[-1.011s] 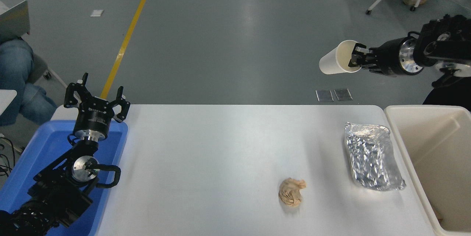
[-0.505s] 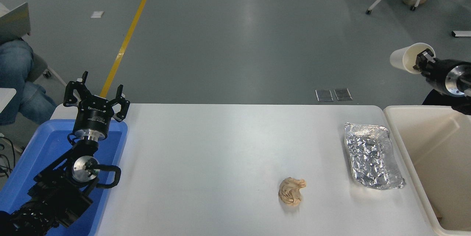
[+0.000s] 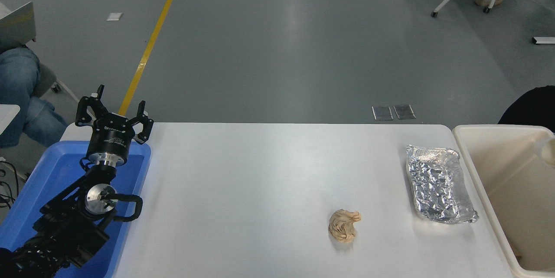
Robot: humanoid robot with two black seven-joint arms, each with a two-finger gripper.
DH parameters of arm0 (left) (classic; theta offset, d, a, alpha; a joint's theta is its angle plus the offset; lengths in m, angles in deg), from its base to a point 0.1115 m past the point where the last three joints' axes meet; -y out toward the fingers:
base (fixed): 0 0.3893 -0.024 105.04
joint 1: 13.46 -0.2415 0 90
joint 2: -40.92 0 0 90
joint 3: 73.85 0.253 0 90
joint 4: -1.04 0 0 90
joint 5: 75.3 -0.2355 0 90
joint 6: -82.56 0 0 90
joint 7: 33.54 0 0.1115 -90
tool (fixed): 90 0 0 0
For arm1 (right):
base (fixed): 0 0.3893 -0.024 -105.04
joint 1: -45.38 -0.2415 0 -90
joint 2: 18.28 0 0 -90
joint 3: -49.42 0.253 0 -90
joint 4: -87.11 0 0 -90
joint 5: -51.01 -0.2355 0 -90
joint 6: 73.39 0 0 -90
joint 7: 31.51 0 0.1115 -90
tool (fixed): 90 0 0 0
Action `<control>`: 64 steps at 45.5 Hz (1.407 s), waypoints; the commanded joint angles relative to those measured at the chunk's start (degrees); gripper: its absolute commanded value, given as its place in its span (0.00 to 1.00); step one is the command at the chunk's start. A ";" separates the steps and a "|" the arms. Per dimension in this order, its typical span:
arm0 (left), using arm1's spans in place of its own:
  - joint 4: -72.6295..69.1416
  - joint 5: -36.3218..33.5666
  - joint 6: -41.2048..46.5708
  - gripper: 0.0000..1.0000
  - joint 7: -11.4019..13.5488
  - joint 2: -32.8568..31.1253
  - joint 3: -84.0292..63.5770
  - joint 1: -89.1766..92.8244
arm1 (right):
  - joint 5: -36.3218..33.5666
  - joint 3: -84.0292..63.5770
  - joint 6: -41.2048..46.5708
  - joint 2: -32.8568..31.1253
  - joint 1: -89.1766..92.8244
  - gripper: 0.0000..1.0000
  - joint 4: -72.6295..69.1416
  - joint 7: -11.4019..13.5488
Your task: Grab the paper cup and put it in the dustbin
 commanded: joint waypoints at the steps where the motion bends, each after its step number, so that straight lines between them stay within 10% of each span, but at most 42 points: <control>1: 0.01 0.01 0.00 0.99 0.00 0.00 0.00 0.00 | -0.20 5.28 -2.74 0.61 6.17 0.00 0.89 0.77; 6: 0.01 0.01 0.00 0.99 0.00 0.00 0.00 0.00 | -0.20 5.28 -3.01 0.79 6.34 0.01 0.80 0.77; 15: 0.01 0.01 0.00 0.99 0.00 0.00 0.00 0.00 | -0.20 5.28 -3.18 0.79 5.90 0.79 0.72 0.77; 20: 0.01 0.01 0.00 0.99 0.00 0.00 0.00 0.00 | 0.50 5.20 -3.18 0.88 5.20 0.98 0.54 0.77; 43: 0.01 0.01 0.00 0.99 0.00 0.00 -0.09 0.00 | 11.39 -2.27 -1.86 1.14 -25.37 1.00 -10.61 0.69; 64: 0.01 0.01 0.00 0.99 0.00 0.00 0.00 0.00 | 16.59 -27.67 5.07 14.06 -54.55 1.00 -33.55 0.77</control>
